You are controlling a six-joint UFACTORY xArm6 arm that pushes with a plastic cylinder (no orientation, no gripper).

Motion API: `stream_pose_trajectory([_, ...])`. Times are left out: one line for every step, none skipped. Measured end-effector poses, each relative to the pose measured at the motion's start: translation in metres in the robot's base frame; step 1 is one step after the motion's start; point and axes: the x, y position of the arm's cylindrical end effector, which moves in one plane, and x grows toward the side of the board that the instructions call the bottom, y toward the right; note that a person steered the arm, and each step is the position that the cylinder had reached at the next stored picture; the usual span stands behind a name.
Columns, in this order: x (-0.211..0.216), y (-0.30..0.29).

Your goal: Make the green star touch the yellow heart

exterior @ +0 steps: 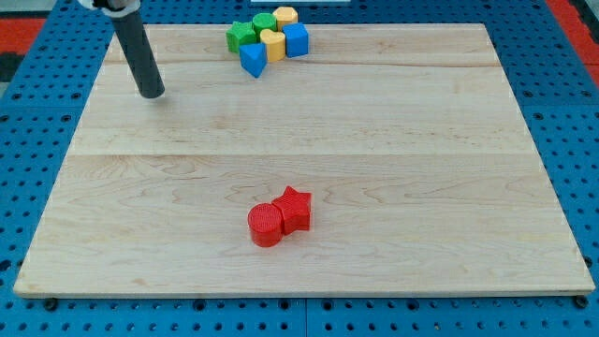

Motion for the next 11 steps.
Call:
stream_pose_trajectory([-0.026,-0.001])
stream_pose_trajectory([-0.076,-0.001])
stream_pose_trajectory([-0.131,0.023])
stream_pose_trajectory([-0.137,0.036])
stream_pose_trajectory([-0.137,0.061])
stream_pose_trajectory([-0.136,0.099])
stream_pose_trajectory([-0.136,0.121])
stream_pose_trajectory([-0.136,0.116])
stream_pose_trajectory([-0.131,0.069])
stream_pose_trajectory([-0.108,0.069])
stream_pose_trajectory([-0.027,0.051])
